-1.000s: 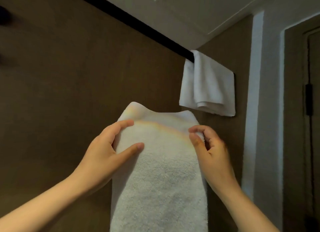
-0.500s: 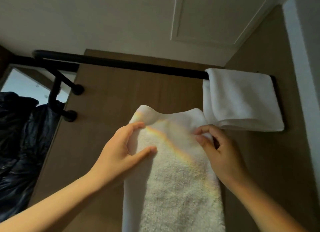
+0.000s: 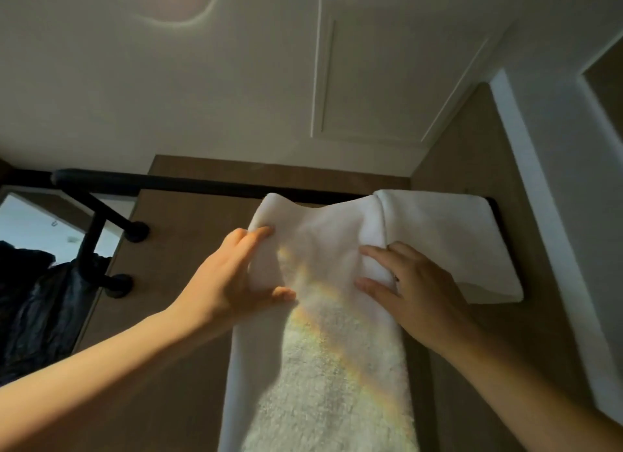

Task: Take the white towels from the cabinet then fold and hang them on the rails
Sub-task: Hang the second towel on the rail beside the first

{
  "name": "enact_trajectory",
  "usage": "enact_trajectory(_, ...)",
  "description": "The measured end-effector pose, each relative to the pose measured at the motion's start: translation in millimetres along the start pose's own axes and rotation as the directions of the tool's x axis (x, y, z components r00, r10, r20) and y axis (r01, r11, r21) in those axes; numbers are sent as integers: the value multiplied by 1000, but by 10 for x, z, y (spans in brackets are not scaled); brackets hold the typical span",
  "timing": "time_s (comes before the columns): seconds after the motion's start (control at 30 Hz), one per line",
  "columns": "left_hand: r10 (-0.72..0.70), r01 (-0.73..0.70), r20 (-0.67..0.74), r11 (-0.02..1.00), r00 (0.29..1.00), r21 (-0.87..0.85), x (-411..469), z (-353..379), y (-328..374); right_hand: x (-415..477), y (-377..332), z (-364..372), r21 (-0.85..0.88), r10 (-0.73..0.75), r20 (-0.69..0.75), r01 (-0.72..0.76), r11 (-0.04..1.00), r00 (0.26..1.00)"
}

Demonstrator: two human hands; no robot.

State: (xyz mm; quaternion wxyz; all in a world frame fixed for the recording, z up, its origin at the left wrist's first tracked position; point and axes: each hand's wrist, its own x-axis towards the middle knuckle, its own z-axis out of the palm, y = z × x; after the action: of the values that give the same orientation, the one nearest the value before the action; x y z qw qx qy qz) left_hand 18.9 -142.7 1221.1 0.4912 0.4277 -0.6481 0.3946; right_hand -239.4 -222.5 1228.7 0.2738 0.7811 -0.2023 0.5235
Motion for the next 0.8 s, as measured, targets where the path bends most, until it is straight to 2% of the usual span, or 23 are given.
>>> enact_trajectory(0.2,54,-47,-27,972,998,231,527,-65,-76,407,80,-54,-112,-6,-65,-2,994,998)
enact_trajectory(0.3,61,-52,-28,967,998,251,774,-90,-187,650,123,-62,-129,8,-88,-19,991,996)
enact_trajectory(0.47,-44,36,29,973,999,229,1183,-113,-233,1054,228,-14,-92,63,-105,-73,993,992)
enact_trajectory(0.6,-42,42,-5,967,999,251,1429,-79,-266,1339,287,44,-58,98,-116,-105,993,988)
enact_trajectory(0.7,-119,111,23,968,993,224,1607,13,-371,1484,340,77,-39,131,-120,-136,990,984)
enact_trajectory(0.8,-204,186,20,926,979,328,1688,187,-489,1557,430,242,-164,215,-60,-222,961,975)
